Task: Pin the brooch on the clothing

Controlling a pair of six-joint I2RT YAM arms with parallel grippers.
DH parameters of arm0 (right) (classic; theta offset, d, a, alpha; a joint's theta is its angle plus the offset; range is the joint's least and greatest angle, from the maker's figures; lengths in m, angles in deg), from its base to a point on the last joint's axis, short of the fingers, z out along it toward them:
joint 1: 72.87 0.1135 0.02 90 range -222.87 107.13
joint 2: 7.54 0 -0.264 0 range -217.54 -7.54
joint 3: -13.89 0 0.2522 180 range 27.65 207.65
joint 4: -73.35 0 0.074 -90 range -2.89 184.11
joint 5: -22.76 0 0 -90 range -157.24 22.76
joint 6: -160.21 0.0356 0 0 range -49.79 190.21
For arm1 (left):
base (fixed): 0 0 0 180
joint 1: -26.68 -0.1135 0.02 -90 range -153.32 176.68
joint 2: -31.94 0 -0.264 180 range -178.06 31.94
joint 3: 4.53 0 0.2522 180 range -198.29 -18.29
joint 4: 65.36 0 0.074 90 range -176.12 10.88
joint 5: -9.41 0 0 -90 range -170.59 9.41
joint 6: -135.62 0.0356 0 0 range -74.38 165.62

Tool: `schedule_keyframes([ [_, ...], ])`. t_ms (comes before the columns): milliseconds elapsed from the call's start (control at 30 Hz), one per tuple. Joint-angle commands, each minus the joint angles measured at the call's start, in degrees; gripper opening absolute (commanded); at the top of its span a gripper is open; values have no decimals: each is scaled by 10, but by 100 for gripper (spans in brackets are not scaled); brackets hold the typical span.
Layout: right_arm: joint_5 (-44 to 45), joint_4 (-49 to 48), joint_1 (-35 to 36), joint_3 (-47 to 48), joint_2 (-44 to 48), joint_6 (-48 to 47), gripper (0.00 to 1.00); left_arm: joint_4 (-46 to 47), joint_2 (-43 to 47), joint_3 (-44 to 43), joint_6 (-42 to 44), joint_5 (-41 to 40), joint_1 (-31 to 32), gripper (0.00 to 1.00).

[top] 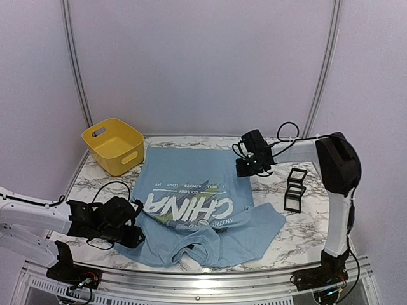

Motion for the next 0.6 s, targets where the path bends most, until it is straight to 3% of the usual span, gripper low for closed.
schedule_keyframes([
  [0, -35, 18, -37, 95, -126, -50, 0, -28, 39, 32, -72, 16, 8, 36],
  [200, -36, 42, -90, 209, -238, -17, 0, -70, 32, 56, -104, 45, 25, 36],
  [367, -62, 74, -110, 362, -330, -23, 0, -99, 38, 48, -87, 33, 28, 37],
  [567, -111, 75, -105, 447, -352, -39, 0, -100, 44, 2, -31, -10, 28, 44],
])
